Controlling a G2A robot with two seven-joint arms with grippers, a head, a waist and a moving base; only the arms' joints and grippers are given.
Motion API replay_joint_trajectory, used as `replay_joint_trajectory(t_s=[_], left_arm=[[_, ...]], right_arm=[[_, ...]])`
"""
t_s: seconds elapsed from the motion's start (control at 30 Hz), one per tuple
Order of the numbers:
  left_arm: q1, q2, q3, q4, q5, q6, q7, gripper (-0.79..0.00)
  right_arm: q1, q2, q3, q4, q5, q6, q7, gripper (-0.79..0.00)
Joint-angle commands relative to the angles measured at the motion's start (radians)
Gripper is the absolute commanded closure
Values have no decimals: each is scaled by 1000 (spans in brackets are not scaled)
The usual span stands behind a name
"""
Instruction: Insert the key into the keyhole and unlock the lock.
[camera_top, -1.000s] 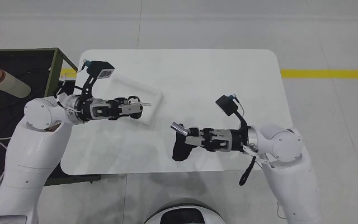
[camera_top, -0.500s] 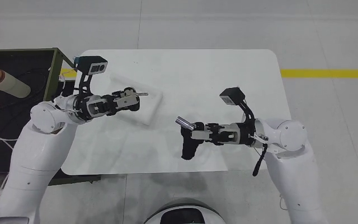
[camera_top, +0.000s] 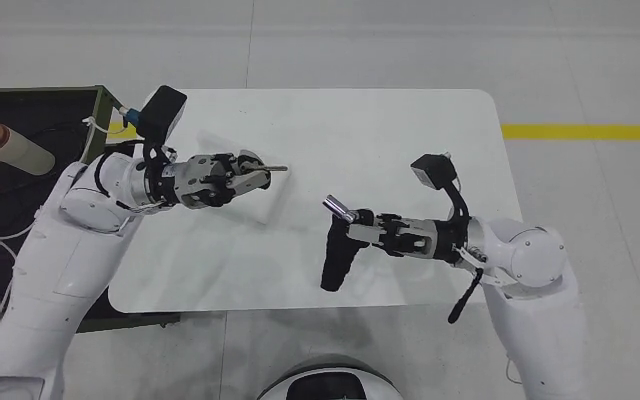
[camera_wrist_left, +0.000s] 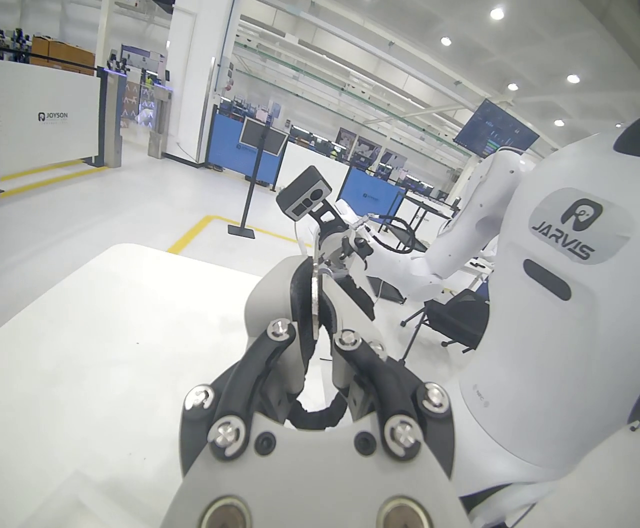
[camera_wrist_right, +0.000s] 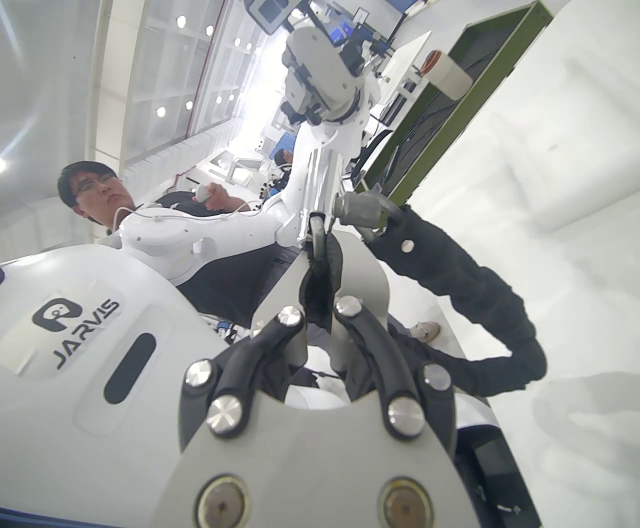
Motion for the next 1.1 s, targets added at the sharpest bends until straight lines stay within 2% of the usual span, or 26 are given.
replay_joint_trajectory(t_s=[0.0, 0.1, 0.27, 0.33, 0.47, 0.5, 0.67, 0.77, 0.83, 1.0, 1.07], left_arm=[[0, 0, 0, 0, 2, 0, 2, 0], [0, 0, 0, 0, 2, 0, 2, 0], [4, -11, -133, -115, 222, 0, 132, 0], [-12, -25, -187, -152, 368, 0, 256, 0], [-27, -42, -199, -152, 556, 0, 502, 0], [-32, -45, -188, -142, 628, 0, 591, 0], [-45, -36, -104, -103, 890, 0, 854, 0], [-45, -36, -104, -103, 890, 0, 854, 0], [-45, -36, -104, -103, 890, 0, 854, 0], [-41, -36, -107, -111, 895, 4, 853, 0], [-44, -33, -165, -176, 1027, 2, 841, 0]], right_arm=[[0, 0, -1, 1, 1, 1, 2, 0], [0, 0, -1, 1, 1, 1, 2, 0], [-62, 4, 25, -45, 69, -9, -35, 0], [-71, 9, 48, -64, 97, -8, -19, 0], [-80, 16, 62, -85, 111, 0, -8, 0], [-81, 18, 64, -88, 115, 2, -4, 0], [-81, 24, 64, -89, 139, 7, 4, 0], [-83, 29, 74, -93, 92, 7, -18, 0], [-93, 31, 89, -111, 9, -1, -73, 0], [-93, 31, 89, -111, 9, -1, -73, 0], [-118, 33, 90, -129, -5, -4, -88, 0]])
